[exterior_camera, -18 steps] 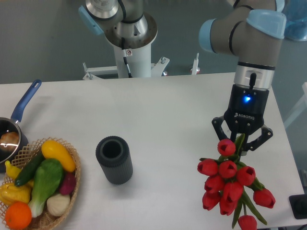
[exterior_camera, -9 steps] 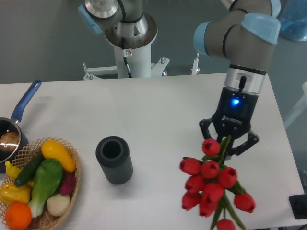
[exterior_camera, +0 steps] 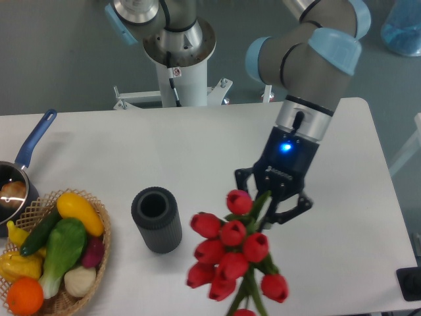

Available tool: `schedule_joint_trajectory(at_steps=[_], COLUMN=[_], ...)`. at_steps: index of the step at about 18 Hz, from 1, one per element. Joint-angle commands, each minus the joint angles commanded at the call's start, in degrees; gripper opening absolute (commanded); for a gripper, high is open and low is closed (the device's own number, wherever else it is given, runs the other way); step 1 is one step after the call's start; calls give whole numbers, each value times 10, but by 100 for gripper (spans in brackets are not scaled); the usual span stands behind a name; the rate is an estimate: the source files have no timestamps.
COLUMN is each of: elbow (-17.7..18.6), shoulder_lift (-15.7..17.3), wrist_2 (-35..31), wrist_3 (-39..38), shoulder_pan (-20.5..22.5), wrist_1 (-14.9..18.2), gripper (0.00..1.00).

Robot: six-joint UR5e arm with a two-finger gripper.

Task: Insert the flowers into the vase
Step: 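Carry the red tulip bunch with the gripper toward the grey vase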

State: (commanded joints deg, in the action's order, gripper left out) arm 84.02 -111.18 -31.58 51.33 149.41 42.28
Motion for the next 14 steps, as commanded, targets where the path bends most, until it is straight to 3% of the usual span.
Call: schedule_joint_trajectory(at_steps=[7, 14], elbow=[36, 42], shoulder_lift=[25, 39], wrist_2=[82, 81], wrist_3=[4, 0], shoulder_pan=[-9, -36], wrist_1=[-1, 0], gripper=[15, 15])
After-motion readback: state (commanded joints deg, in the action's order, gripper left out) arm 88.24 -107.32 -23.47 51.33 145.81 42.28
